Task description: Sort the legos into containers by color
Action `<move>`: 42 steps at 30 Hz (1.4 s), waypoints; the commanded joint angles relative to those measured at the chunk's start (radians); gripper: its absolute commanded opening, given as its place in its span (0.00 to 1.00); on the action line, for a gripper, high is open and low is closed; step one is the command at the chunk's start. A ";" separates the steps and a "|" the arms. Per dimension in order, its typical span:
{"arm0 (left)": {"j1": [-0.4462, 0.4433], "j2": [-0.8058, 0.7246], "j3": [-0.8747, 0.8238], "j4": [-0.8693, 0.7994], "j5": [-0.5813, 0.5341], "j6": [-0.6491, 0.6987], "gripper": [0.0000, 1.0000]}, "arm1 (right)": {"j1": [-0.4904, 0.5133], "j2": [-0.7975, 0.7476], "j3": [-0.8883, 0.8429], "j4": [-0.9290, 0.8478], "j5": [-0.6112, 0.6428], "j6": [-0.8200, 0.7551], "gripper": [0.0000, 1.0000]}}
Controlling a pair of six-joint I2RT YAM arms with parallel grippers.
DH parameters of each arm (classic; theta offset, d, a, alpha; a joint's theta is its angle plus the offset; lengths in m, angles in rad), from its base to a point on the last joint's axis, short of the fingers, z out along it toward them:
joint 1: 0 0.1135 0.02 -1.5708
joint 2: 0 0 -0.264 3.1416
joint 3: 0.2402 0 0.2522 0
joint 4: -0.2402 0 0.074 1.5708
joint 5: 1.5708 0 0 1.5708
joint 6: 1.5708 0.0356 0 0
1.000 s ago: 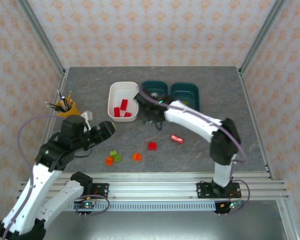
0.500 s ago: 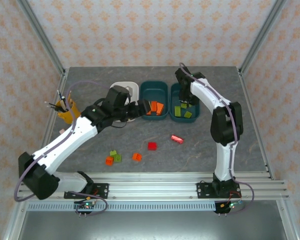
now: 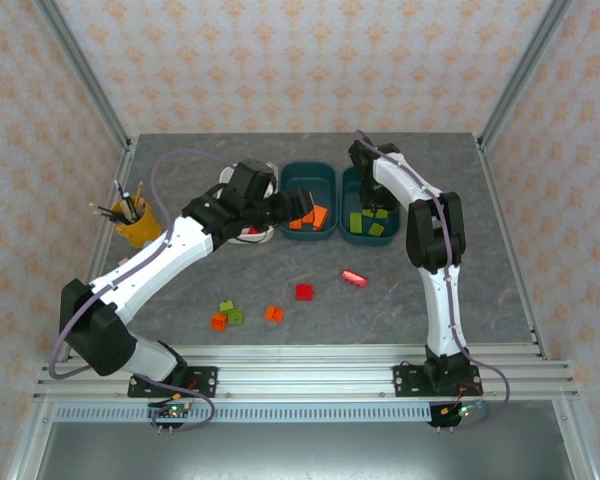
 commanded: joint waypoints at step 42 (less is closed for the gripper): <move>-0.359 0.445 0.003 -0.268 -0.285 -0.065 0.79 | 0.191 -1.432 -1.046 0.083 -0.739 -0.038 0.77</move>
